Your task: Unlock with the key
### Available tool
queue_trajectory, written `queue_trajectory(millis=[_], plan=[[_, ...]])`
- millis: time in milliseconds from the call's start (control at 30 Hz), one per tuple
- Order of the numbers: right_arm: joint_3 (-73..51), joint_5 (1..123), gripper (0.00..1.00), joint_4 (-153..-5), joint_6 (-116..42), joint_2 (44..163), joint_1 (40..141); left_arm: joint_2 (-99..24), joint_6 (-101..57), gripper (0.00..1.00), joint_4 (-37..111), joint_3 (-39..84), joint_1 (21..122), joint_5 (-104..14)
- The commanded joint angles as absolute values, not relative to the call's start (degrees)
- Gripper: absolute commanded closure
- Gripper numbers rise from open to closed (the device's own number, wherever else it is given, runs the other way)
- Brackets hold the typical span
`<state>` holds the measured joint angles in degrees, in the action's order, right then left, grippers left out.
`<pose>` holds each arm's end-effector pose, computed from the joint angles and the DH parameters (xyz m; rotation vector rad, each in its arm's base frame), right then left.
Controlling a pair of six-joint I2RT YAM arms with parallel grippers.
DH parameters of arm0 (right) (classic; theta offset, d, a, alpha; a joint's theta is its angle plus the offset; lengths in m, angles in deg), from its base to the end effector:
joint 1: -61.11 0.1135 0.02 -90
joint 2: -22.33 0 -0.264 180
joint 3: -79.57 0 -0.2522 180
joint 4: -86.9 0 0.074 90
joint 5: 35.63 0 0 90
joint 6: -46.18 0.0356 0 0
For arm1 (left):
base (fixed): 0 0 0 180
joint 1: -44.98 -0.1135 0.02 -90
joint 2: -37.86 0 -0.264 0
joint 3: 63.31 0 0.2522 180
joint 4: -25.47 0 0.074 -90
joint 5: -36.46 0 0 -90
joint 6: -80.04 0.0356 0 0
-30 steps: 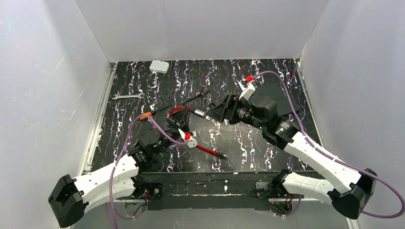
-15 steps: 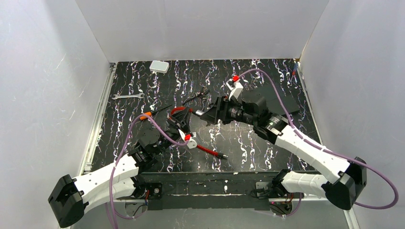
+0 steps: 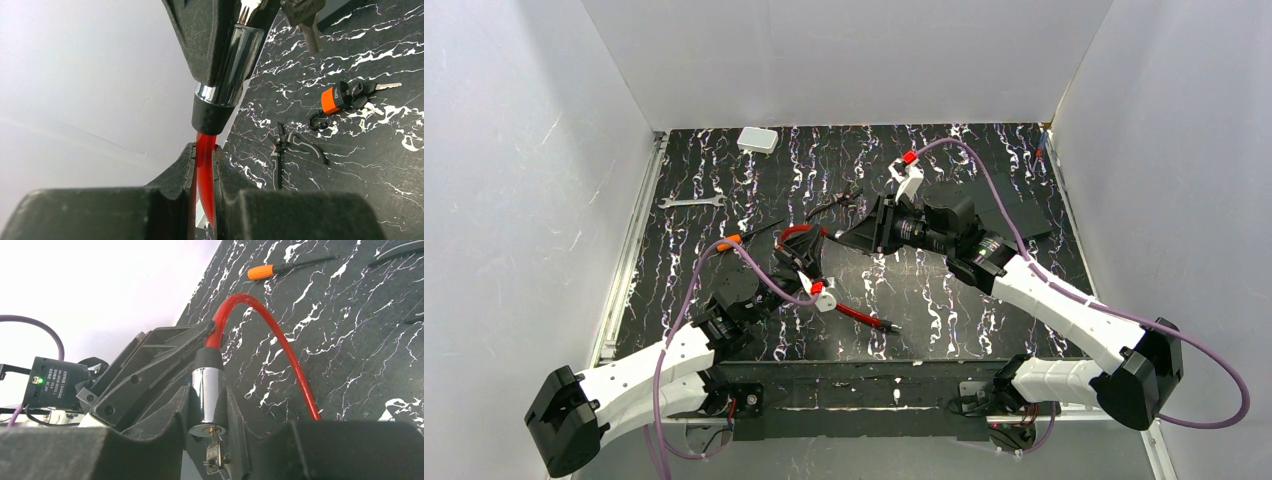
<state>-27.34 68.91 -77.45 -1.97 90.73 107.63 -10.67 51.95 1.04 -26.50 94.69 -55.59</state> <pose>0.1866 0.2098 0.3590 -0.2844 1.9398 1.2994 0.1297 -0.1510 0.2842 1.1010 0.7846 0.2037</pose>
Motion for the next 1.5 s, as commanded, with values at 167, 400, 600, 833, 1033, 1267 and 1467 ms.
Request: queue_trajectory(millis=[167,400,600,833,1033,1267,1467], plan=[[-25.4,54.2,0.99,-72.5,-3.9,86.7,107.5,-10.0,49.8,0.62,0.1,-25.9,95.1,-53.6],[-23.7,45.8,0.99,-64.2,-6.5,85.9,103.4,-10.4,45.1,0.34,0.8,-25.3,95.0,-51.2],[-24.9,42.4,0.99,-58.2,-7.5,85.2,100.0,-10.9,40.4,0.12,2.0,-24.3,95.0,-52.2],[-29.9,39.7,0.99,-51.8,-8.5,79.6,98.5,-11.5,31.3,0.02,3.3,-22.0,95.0,-56.1],[-38.0,41.5,0.99,-49.8,-7.9,71.5,98.4,-11.9,26.6,0.02,6.0,-19.2,95.0,-61.1],[-52.9,54.0,0.99,-63.0,-1.9,63.4,98.4,-12.0,25.4,0.02,7.4,-17.8,95.0,-65.1],[-62.8,53.8,0.99,-76.7,4.6,63.7,98.4,-11.8,25.2,0.02,7.9,-17.3,95.0,-66.2]])
